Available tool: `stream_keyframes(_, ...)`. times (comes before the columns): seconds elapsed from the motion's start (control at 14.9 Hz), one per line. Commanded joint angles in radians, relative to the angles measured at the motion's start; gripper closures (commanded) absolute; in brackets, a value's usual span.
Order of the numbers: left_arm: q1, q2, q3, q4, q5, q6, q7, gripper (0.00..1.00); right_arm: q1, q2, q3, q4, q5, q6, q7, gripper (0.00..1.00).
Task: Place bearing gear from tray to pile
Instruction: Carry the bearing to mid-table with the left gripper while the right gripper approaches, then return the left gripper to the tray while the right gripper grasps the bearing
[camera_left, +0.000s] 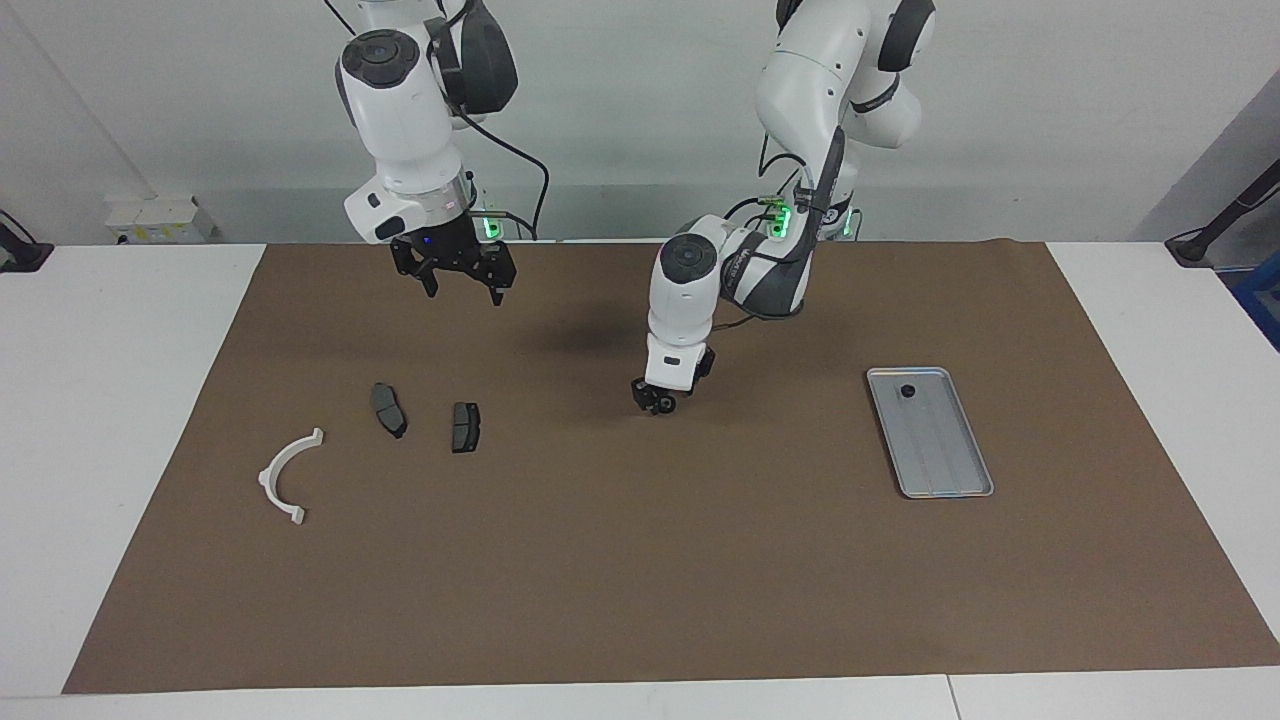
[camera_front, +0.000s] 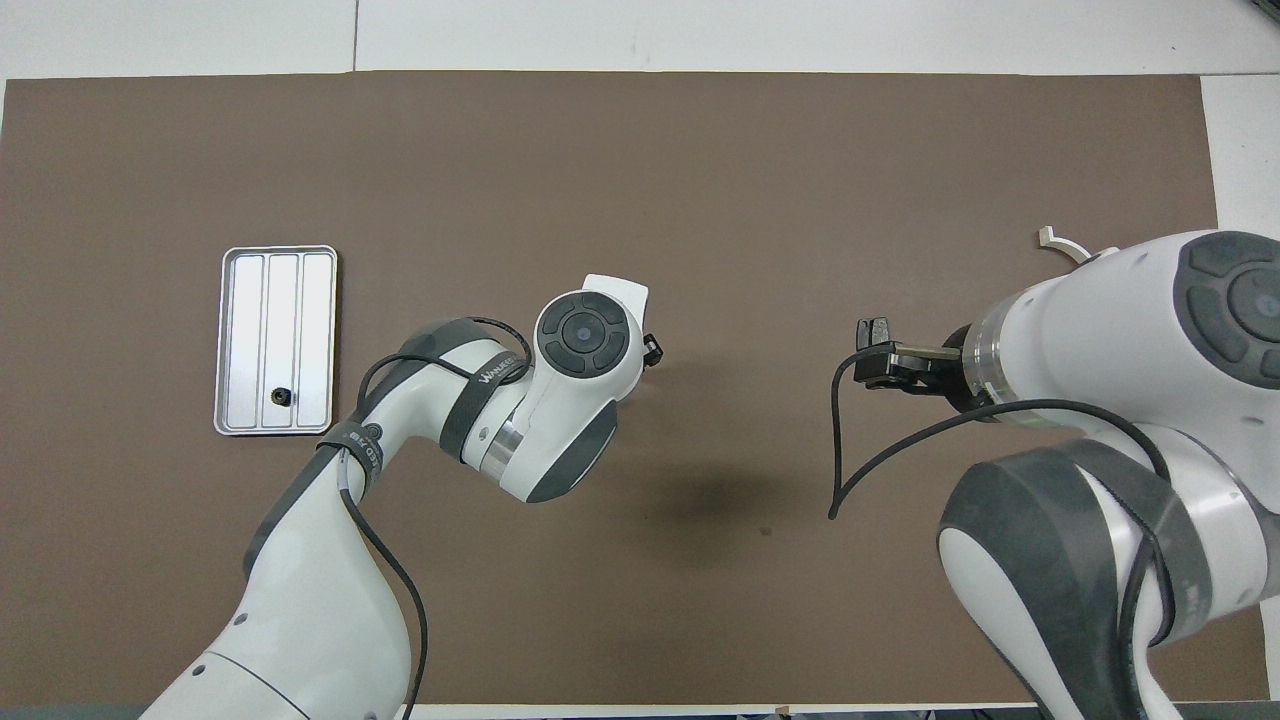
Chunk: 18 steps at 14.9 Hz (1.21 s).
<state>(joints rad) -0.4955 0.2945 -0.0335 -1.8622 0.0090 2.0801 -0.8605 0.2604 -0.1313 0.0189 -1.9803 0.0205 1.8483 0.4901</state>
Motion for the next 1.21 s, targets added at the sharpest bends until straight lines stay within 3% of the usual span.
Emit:
stream_keyframes(0.0,0.145,-0.153,-0.008,-0.164,0.005,-0.012,0.240,0.00,0.045,-0.002,0.001,-0.014,0.021,0.043,0.088,0.00)
stream_keyframes(0.34,0.363,-0.216,-0.008,-0.273,0.005,0.012,0.621,0.00,0.141,0.062,0.001,-0.006,0.019,0.118,0.283,0.00)
stream_keyframes(0.6,0.492,-0.212,-0.008,-0.290,0.005,0.109,0.868,0.00,0.258,0.198,0.001,0.044,0.001,0.192,0.471,0.00)
stream_keyframes(0.87,0.500,-0.201,-0.008,-0.370,0.003,0.230,0.873,0.00,0.341,0.341,0.001,0.126,-0.022,0.261,0.597,0.00)
stream_keyframes(1.14,0.521,-0.201,-0.008,-0.394,0.000,0.228,0.865,0.17,0.397,0.494,0.001,0.239,-0.083,0.298,0.711,0.01)
